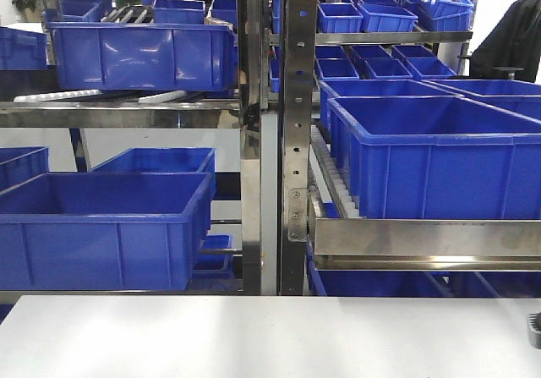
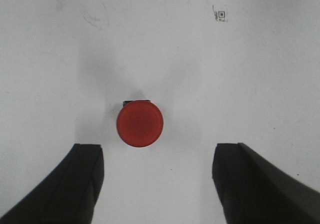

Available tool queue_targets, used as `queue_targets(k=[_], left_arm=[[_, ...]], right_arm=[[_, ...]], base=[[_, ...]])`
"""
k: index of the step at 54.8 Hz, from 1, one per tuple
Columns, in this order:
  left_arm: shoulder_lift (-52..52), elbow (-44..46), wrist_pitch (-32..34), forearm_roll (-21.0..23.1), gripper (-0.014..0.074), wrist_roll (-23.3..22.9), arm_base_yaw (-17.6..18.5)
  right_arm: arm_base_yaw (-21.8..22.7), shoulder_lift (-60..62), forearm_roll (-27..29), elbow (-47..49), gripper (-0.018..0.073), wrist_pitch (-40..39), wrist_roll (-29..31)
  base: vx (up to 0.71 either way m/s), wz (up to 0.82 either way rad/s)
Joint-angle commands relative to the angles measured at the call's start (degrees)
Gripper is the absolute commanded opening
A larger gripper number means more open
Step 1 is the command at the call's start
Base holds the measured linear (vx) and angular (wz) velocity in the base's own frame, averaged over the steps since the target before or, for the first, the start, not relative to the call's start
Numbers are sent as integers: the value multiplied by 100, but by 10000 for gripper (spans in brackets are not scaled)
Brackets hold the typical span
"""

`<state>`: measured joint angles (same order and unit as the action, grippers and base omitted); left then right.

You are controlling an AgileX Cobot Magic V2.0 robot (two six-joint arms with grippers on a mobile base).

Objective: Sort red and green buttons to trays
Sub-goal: 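Close left gripper on green button and right gripper on red button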

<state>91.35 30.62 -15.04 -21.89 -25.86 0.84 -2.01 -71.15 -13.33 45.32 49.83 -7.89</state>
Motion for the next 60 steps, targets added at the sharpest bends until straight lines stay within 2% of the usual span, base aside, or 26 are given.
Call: queue_targets(k=[1,26,60], left_arm=[[-145,145,179,-17,146,-2,-16],[-145,145,179,-17,146,-2,-16],[-145,145,195,-22,146,-2,-16]], right_arm=[[20,-280,-239,322,526,-75,-18],[20,-1558,280,364,526,-497,-23],[41,-2677,232,364,517,-798,-38]], base=[[0,0],[0,0],[0,0]])
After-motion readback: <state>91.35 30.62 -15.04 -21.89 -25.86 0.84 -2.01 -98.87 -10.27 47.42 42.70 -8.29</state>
